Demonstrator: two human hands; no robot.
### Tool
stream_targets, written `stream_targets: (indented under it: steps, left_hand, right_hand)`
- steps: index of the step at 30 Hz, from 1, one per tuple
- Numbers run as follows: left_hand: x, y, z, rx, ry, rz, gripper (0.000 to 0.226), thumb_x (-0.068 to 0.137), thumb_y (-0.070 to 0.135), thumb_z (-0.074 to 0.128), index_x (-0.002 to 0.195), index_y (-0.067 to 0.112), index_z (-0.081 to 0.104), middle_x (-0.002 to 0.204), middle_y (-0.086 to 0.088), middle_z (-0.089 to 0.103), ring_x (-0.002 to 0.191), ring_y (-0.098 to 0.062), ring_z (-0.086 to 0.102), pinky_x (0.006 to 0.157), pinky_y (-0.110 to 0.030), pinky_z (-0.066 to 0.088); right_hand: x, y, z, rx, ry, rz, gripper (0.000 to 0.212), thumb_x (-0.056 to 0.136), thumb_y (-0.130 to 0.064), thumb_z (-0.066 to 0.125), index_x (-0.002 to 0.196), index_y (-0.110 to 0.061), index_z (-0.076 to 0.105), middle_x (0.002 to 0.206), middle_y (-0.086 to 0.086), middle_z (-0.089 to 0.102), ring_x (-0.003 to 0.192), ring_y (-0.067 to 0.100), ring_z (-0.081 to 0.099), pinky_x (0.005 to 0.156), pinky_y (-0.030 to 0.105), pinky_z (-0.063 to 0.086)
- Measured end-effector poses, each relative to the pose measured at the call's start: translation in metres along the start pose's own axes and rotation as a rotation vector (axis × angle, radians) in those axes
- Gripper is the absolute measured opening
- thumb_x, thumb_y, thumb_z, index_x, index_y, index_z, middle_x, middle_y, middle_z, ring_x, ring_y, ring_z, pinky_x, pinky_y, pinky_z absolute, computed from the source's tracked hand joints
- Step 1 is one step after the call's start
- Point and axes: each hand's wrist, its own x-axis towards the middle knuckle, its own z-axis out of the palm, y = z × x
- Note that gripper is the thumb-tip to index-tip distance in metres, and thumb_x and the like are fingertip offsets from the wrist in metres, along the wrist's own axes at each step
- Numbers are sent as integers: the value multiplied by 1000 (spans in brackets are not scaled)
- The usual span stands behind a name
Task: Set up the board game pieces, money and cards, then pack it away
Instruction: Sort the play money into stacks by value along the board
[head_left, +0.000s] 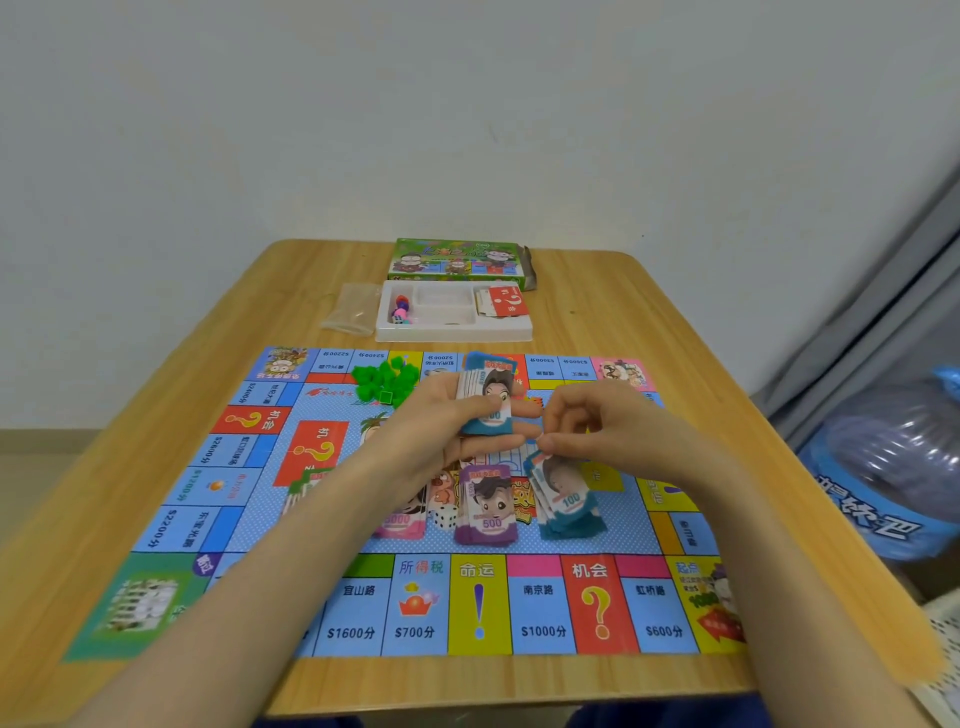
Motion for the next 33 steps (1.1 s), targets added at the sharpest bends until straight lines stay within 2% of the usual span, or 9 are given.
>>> stream_targets:
  steps: [3,9,14,19,22,24,26,30,33]
  left_hand:
    - [0,0,-1,-4,8,9,16,98,2,46,107,0,59,93,-12,74,84,-25,73,64,-24,59]
    - [0,1,-1,0,7,11,15,98,3,46,106,1,59,93,-11,74,84,-24,73,64,-23,58]
    - [-1,0,-1,20,-11,10,15,97,5,48,104,4,60,95,-10,74,85,-23,73,62,-20,57]
    - [-5,2,0,72,-33,10,13,91,5,56,102,8,63,90,-7,75,79,-18,73,60,-17,56]
    - [-6,2,1,86,-41,-1,14,87,4,61,100,10,65,87,-8,75,75,-18,73,55,-16,55]
    - [-6,2,2,100,-49,-4,15,86,4,63,99,11,66,86,-9,75,72,-18,73,55,-17,56]
    - [-6,2,2,100,-61,-12,14,87,6,62,98,11,66,85,-10,75,70,-18,73,57,-18,57]
    - [-7,2,4,24,-86,-44,14,93,12,55,101,6,64,90,-15,74,75,-23,73,60,-20,58]
    - [-5,3,4,-49,-79,-58,16,96,12,50,102,1,61,94,-17,73,82,-28,72,66,-24,59]
  right_hand:
    - [0,1,1,-66,-4,-3,12,86,-20,66,79,-11,63,64,2,63,55,5,53,52,13,39]
    - [0,4,-1,-95,76,-38,21,87,-21,65,68,-19,58,47,-10,37,44,6,33,47,17,30]
    - [2,4,0,-67,186,-61,23,89,-21,63,67,-23,56,46,-9,37,45,6,33,48,15,31]
    - [3,-2,2,103,289,-110,21,92,-25,57,77,-10,59,53,6,35,48,10,28,46,15,26]
    - [1,-8,6,187,293,-163,14,91,-26,56,80,-17,57,58,24,40,53,20,34,50,27,31]
    - [1,-9,9,189,315,-189,10,90,-25,58,82,-20,55,61,27,47,55,28,39,52,32,35]
    - [3,-6,10,192,326,-206,9,88,-22,61,83,-19,54,63,23,52,60,33,45,57,37,40]
    - [5,1,11,185,330,-226,13,86,-13,65,83,-19,54,70,-1,55,63,9,48,59,22,42]
    - [5,0,10,174,352,-207,12,87,-12,65,80,-18,56,67,-1,57,62,12,50,61,33,44]
